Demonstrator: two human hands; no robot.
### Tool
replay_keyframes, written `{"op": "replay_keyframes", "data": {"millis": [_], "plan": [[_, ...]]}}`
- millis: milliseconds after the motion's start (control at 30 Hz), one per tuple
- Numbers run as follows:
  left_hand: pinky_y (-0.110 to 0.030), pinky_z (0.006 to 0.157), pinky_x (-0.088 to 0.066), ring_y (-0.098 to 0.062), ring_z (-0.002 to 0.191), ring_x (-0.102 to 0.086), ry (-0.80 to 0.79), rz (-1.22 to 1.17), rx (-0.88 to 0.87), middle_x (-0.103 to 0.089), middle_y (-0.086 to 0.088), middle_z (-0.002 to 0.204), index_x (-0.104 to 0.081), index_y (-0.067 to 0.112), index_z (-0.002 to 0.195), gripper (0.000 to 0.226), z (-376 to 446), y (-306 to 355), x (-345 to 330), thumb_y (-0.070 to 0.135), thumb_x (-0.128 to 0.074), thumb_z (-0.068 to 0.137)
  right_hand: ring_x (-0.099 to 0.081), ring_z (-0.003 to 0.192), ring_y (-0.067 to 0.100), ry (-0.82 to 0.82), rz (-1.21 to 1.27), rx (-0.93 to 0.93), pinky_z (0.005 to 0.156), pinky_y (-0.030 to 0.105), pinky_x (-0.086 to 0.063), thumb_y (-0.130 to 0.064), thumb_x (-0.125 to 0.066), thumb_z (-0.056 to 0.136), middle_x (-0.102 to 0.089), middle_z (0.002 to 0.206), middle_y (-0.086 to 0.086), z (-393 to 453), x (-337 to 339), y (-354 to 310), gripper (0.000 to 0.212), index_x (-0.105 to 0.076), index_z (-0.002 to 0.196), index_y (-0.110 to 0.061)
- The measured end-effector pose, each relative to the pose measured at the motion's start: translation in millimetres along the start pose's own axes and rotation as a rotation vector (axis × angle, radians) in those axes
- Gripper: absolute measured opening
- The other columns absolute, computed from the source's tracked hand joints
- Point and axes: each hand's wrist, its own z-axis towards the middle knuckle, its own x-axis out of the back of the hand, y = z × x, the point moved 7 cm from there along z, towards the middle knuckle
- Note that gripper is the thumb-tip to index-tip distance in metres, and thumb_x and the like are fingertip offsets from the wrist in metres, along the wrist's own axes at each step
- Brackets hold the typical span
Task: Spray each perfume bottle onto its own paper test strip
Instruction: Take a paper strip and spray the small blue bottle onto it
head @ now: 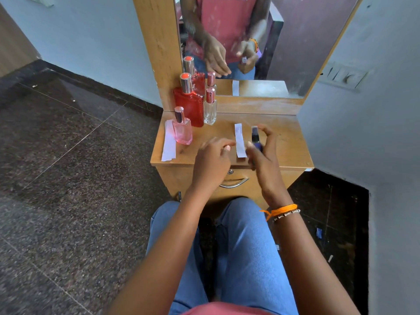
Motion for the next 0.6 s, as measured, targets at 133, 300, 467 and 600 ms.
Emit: {"op": "replay_keyframes", "data": {"millis": [133, 300, 467, 600], "plan": [[-0.035, 0.106, -0.032, -0.021, 0.126, -0.039, -0.067, 0.226, -0.14, -0.054, 0.002, 0.132, -0.054, 0.021, 0.128, 0.036, 3, 6, -18, 0.015, -0.044, 0.094, -0.048, 0.08, 0.004, 0.009, 0.042, -0.087, 0.062, 0.004, -0.042, -0.002, -0.042, 0.095, -0.05, 0.093, -0.002, 31, 13, 7, 0.038, -0.031, 0.13, -0.011], [-0.042, 0.117, -0.006, -0.022, 0.144, -0.017, -0.183, 0.287, -0.174, -0.044, 0.007, 0.145, -0.051, 0.022, 0.132, 0.036, 3, -2, -36, 0.02, -0.042, 0.097, -0.058, 0.088, 0.008, -0.007, -0.097, 0.058, 0.073, 0.015, -0.049, 0.001, -0.054, 0.091, -0.058, 0.096, -0.002, 68, 13, 0, 0.025, -0.051, 0.111, -0.013], [-0.036, 0.116, 0.0, -0.019, 0.145, -0.014, -0.181, 0.226, -0.141, -0.043, 0.012, 0.144, -0.051, 0.021, 0.132, 0.036, 3, -11, -38, 0.019, -0.042, 0.097, -0.06, 0.085, 0.014, -0.036, -0.134, 0.129, 0.077, 0.024, -0.054, 0.011, -0.054, 0.084, -0.063, 0.097, 0.006, 91, 2, 8, 0.033, -0.058, 0.11, -0.008], [-0.033, 0.115, 0.003, -0.019, 0.145, -0.014, -0.182, 0.183, -0.133, -0.044, 0.01, 0.144, -0.051, 0.019, 0.132, 0.036, 3, -12, -38, 0.017, -0.041, 0.097, -0.062, 0.09, 0.012, -0.092, -0.156, 0.122, 0.088, 0.033, -0.053, 0.008, -0.055, 0.084, -0.065, 0.099, 0.001, 95, -5, 22, 0.031, -0.059, 0.111, -0.006]]}}
